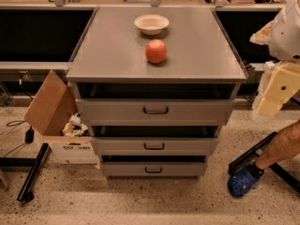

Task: Open bottom drawer

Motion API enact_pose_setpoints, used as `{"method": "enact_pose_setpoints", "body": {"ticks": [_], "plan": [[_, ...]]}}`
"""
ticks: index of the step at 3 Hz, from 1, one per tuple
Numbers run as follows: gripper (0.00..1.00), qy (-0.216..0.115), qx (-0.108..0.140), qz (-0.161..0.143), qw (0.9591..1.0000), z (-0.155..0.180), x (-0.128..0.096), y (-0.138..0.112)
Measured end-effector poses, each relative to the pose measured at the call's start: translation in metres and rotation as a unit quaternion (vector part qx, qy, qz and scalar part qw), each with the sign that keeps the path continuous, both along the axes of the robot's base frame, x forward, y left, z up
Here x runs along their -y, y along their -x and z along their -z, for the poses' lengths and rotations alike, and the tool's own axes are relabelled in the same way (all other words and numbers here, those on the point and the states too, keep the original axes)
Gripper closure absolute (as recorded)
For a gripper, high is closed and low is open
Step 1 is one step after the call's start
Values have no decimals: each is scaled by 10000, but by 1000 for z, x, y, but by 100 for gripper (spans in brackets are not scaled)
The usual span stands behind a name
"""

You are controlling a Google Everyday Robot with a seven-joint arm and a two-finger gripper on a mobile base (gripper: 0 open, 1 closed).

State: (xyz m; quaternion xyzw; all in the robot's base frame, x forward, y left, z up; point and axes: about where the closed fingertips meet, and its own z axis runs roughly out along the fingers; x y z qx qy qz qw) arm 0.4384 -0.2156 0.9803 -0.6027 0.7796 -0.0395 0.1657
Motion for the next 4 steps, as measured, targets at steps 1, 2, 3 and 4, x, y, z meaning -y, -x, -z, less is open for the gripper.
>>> {"method": "enact_pose_setpoints", "body": {"ticks": [1, 2, 3, 4], "plan": [[0, 0, -1, -1, 10000, 0, 0, 0], [0, 13, -142, -157, 9998, 22, -2, -3], [0, -56, -424, -434, 9981, 67, -7, -5], [0, -204, -741, -656, 9949, 119, -15, -1]]}}
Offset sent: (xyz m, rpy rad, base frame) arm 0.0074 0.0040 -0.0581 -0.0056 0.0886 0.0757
